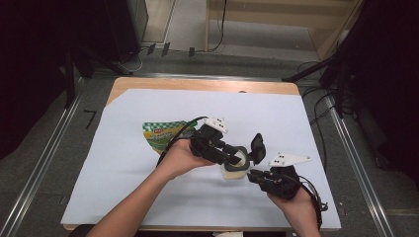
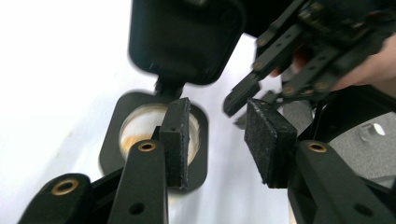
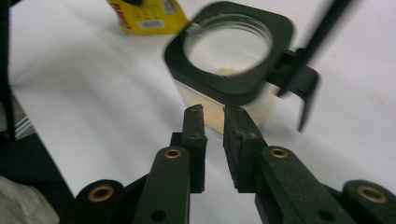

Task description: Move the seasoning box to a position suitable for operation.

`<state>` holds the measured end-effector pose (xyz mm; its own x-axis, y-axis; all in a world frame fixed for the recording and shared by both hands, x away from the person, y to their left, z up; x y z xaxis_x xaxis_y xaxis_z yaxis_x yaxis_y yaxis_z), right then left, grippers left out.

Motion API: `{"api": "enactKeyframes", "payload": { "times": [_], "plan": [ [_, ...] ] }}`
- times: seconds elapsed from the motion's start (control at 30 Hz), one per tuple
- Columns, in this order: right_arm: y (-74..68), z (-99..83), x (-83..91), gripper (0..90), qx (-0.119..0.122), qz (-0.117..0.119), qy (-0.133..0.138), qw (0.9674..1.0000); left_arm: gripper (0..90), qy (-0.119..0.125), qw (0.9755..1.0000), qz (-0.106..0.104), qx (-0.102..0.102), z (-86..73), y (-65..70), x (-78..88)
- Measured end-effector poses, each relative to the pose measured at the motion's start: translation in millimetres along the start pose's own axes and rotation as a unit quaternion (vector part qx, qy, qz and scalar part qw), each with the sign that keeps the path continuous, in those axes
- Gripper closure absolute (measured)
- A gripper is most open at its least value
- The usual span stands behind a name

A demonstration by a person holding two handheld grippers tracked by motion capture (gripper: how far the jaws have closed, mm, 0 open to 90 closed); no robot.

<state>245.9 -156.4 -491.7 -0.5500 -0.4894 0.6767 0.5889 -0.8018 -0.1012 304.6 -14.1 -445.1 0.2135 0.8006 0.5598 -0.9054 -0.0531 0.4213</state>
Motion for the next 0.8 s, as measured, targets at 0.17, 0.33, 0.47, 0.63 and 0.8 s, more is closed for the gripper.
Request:
{"api": "enactKeyframes", "payload": {
  "times": [0.17,0.33,0.47,0.63,0.8],
  "plan": [
    [-13.8,6.8,-1.3,72.1,0.004,0.023,0.006,0.9997,58.3,-0.002,0.9999,0.004,0.016,-9.0,-1.6,8.9],
    [-24.2,13.6,-6.0,65.6,0.018,0.024,0.014,0.9994,53.3,0.005,0.9997,0.011,0.022,-15.3,-1.6,19.5],
    [-27.9,20.6,-8.9,62.9,0.02,0.026,0.037,0.9988,51.7,0.004,0.9995,0.019,0.023,-21.1,0.4,26.3],
    [-31.2,28.0,-16.5,57.4,0.007,0.035,0.018,0.9992,50.1,0.01,0.9991,0.024,0.033,-28.0,2.0,36.4],
    [-32.1,36.2,-27.2,53.6,0.026,0.017,0.017,0.9994,49.3,0.015,0.9987,0.03,0.038,-35.0,8.3,48.9]
  ]
}}
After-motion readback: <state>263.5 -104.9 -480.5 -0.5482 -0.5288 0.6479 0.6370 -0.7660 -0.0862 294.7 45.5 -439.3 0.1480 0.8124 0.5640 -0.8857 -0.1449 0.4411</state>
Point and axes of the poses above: each handheld gripper's, and its own axes: x roughly backward along the jaws, z roughly out of its top, y roughly to its right, the point moved 7 cm from there along -x, roughly forward along the jaws, and after that the axes turned 12 degrees about -z, right-handed, at the moved point
